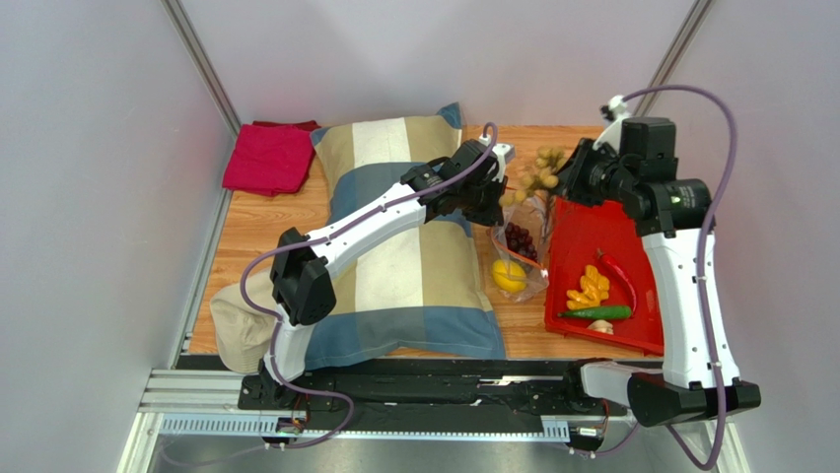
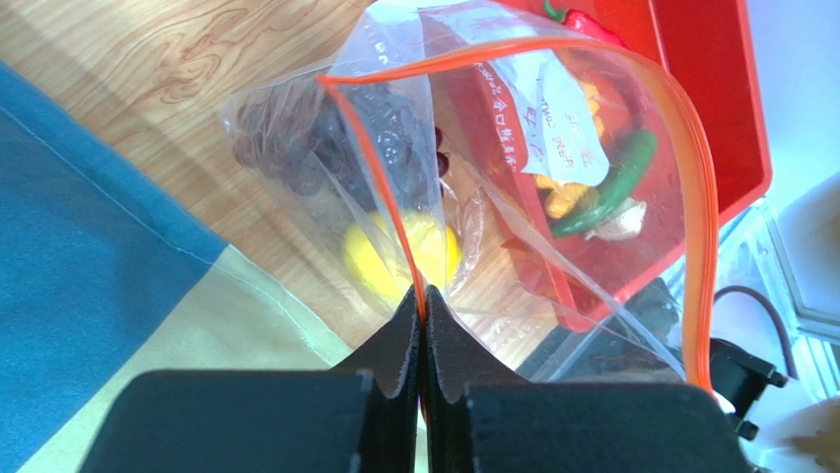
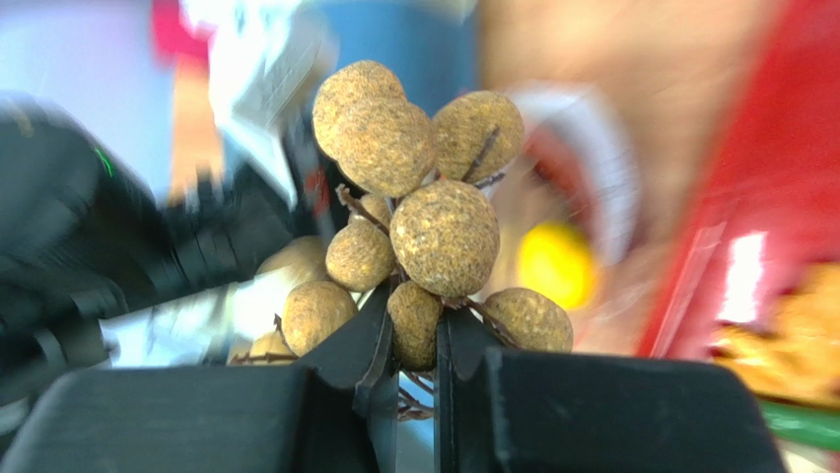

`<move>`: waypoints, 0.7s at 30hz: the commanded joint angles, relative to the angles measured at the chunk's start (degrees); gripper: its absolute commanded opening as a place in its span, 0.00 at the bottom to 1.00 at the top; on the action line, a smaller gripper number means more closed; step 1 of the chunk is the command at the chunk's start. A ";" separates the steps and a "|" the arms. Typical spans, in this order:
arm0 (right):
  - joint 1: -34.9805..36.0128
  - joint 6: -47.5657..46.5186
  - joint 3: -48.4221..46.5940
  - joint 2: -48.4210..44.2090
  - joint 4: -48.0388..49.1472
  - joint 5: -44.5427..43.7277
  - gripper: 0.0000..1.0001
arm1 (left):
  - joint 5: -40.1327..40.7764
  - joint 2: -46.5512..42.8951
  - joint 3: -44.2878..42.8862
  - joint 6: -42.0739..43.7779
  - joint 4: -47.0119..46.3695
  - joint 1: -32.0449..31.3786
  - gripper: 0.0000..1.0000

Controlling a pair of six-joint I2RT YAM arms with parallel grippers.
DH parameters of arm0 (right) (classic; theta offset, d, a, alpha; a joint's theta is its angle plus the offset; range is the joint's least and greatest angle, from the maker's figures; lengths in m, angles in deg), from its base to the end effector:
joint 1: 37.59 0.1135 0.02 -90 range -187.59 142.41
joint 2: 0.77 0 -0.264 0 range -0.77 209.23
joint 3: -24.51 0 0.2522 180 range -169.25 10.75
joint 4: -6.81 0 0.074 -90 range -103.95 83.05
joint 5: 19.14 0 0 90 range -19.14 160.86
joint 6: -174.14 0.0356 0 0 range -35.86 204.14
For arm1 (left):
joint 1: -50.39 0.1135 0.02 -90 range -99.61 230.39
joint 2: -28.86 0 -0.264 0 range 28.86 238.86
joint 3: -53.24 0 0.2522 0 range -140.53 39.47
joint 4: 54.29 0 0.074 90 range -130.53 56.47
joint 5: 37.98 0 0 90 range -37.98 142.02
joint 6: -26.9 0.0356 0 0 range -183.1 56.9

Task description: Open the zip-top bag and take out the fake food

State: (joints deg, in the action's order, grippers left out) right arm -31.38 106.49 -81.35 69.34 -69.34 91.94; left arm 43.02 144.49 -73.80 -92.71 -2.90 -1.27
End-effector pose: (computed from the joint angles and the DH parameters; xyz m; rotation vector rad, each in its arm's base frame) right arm 0.2139 0.0361 0.4396 0.1272 2.3071 0.6775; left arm 0.2841 -0.3682 0.3313 0.5523 2.3684 -0.8835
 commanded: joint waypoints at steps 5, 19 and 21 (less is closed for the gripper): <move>-5.69 3.85 10.23 -1.81 -7.85 -50.77 0.00 | 0.38 -1.64 -1.25 1.39 0.69 0.07 0.00; -12.46 -0.99 25.58 0.55 2.82 -45.87 0.94 | -2.69 -0.94 -3.62 2.45 0.34 -0.02 0.00; -11.23 -1.17 18.93 0.65 -0.52 -42.64 0.95 | -2.61 -1.02 -3.80 2.97 0.26 -0.02 0.00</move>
State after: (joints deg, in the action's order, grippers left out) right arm -43.99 106.29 -50.96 70.21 -68.44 46.32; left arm 41.93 144.49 -74.32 -91.51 -2.00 -1.27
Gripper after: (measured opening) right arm 0.942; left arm 0.000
